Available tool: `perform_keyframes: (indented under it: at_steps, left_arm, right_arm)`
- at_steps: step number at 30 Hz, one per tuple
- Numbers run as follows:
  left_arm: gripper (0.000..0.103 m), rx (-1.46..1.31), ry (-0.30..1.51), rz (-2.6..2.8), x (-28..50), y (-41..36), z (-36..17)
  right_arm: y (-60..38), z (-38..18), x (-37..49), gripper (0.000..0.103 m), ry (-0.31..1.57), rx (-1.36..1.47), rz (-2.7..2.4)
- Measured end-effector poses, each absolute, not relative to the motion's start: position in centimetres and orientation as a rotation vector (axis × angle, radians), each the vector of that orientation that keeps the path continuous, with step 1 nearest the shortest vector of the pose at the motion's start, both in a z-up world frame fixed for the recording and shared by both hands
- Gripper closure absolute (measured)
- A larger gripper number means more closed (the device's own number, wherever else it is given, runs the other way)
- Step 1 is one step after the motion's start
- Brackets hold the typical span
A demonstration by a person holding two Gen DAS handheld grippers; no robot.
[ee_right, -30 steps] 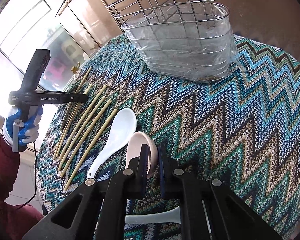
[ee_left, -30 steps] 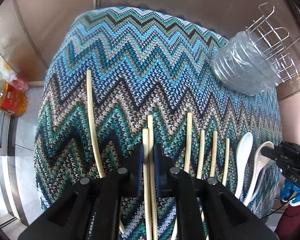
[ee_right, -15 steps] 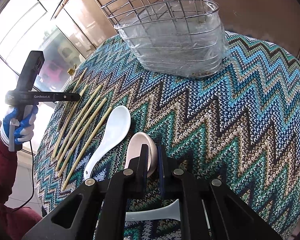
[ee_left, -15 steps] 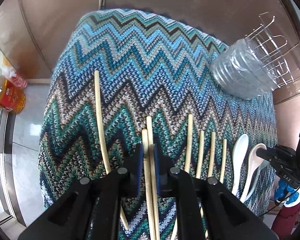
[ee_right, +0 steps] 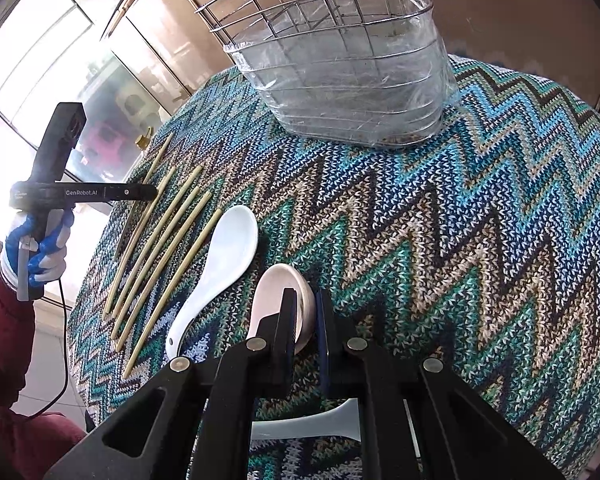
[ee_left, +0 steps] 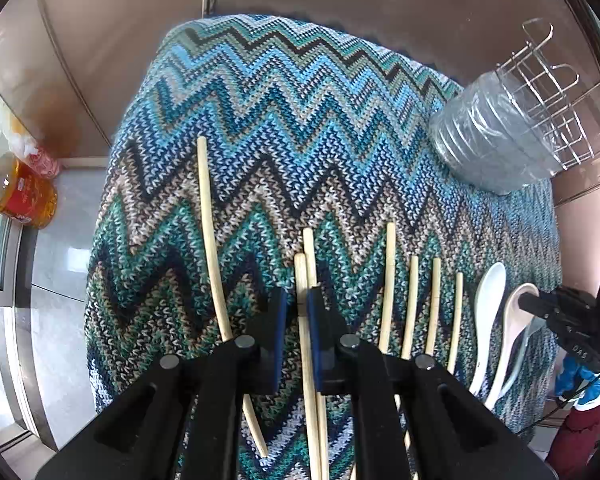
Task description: Organize utensils
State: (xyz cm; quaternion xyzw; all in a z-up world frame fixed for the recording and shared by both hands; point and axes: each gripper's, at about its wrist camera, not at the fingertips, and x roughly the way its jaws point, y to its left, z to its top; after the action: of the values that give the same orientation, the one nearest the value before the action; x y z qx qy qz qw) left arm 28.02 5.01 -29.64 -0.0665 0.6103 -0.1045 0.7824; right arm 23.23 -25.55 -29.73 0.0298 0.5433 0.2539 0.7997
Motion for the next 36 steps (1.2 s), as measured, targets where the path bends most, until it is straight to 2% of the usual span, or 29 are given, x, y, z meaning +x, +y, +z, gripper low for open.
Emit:
perform_keyframes:
  at_steps: [29,36]
  left_arm:
    - [0.090,-0.063,1.366,-0.211,28.6,4.0,-30.5]
    - [0.096,-0.079,1.348,-0.206,28.3,4.3,-30.4]
  right_arm:
    - [-24.6,-30.3,24.2,0.092,1.199,0.069,0.562]
    - [-24.4,-29.8,23.7,0.094,1.168,0.040,0.570]
